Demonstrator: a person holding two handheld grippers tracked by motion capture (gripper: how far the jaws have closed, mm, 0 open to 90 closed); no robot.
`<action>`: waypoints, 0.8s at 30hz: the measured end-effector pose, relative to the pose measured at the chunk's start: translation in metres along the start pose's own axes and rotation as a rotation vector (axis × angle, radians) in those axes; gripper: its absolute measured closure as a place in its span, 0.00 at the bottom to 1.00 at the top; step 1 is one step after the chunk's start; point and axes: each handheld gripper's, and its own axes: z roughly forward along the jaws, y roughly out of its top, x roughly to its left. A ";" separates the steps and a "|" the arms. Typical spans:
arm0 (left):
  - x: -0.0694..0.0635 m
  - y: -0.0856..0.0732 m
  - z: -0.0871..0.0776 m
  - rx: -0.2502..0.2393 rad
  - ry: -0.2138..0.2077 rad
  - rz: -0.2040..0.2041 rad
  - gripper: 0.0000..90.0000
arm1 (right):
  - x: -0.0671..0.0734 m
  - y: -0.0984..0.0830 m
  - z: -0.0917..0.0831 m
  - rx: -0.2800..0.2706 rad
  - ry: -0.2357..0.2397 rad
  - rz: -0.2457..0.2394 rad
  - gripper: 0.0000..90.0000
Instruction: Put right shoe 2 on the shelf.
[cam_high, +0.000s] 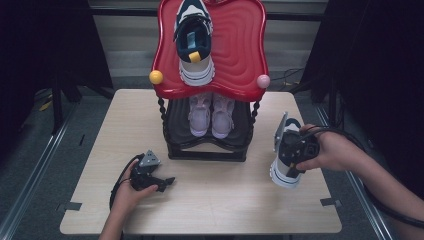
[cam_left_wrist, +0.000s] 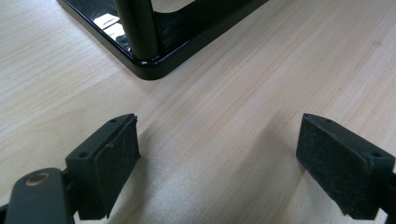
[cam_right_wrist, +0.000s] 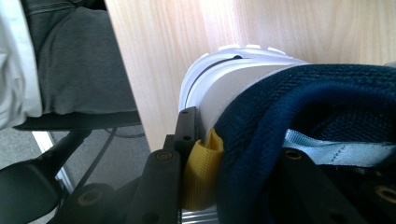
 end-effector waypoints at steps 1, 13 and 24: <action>0.000 0.000 0.000 0.000 0.000 0.000 0.14 | 0.001 0.000 -0.005 0.004 0.002 0.002 0.80; 0.000 0.000 0.000 0.000 0.000 0.001 0.14 | 0.013 0.002 -0.081 -0.017 -0.075 -0.016 0.80; 0.000 0.000 0.000 0.005 0.000 0.008 0.14 | 0.020 0.014 -0.159 -0.014 -0.159 -0.044 0.80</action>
